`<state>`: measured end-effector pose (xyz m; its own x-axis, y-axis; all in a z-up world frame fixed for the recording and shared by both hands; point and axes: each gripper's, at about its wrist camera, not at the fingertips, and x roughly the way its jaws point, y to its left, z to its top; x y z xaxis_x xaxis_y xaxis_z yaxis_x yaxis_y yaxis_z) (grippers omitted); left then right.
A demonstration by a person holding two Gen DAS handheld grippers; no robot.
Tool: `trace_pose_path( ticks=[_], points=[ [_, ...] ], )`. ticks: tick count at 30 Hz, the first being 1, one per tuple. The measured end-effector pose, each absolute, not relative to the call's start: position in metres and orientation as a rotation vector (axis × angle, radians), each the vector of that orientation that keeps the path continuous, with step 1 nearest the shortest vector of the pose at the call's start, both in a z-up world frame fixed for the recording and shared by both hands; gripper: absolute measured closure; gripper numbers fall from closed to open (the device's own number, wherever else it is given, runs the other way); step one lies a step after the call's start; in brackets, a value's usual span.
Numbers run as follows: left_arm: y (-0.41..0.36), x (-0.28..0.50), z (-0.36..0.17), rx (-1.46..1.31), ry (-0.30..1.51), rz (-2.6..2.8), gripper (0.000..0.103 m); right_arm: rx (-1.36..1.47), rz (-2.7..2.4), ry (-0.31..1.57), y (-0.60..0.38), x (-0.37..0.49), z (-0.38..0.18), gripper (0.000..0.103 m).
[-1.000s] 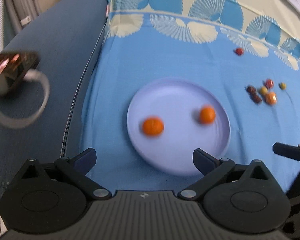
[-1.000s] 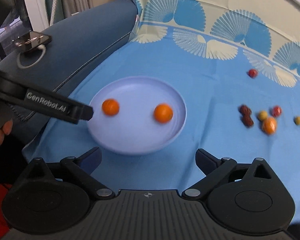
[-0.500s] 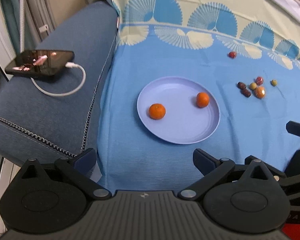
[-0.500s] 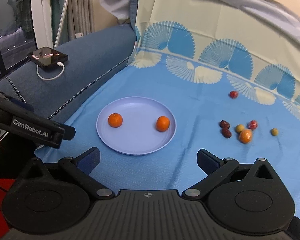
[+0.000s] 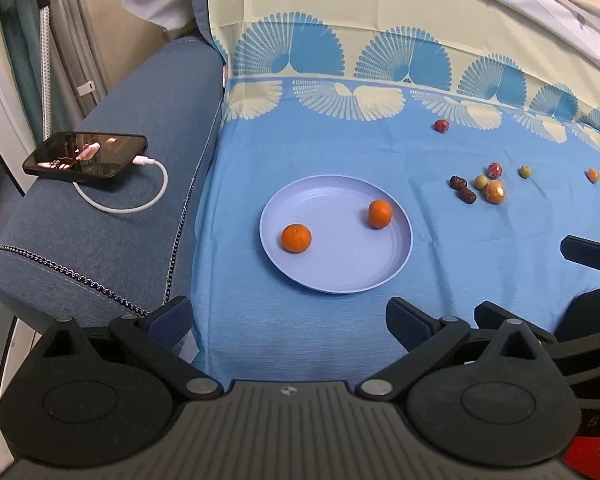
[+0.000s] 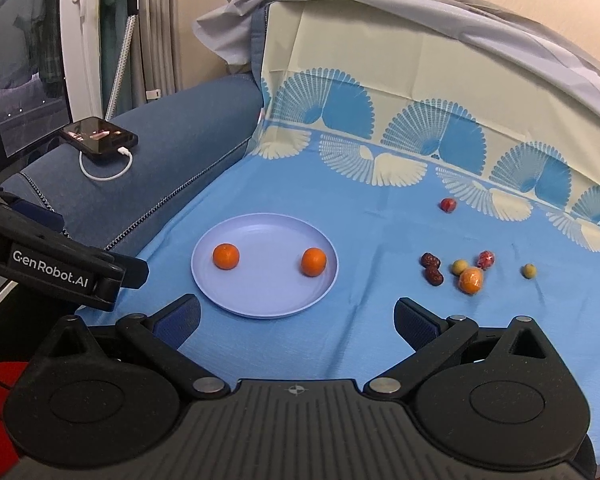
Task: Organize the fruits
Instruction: 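Open both tools to drop the mandarins onto the plate, then grasp a red date with the left tool while the right tool grasps the red fruit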
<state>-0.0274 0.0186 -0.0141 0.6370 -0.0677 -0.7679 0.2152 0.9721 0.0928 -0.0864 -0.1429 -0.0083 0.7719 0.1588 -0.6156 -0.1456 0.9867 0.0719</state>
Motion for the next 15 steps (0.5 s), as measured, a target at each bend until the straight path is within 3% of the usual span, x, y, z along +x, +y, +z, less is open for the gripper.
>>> trace_pose_path(
  ticks=[15],
  points=[
    [0.006,-0.023,-0.007,0.223,0.833,-0.193,0.0,0.066,0.113,0.665,-0.161,-0.081,-0.011,0.001]
  ],
)
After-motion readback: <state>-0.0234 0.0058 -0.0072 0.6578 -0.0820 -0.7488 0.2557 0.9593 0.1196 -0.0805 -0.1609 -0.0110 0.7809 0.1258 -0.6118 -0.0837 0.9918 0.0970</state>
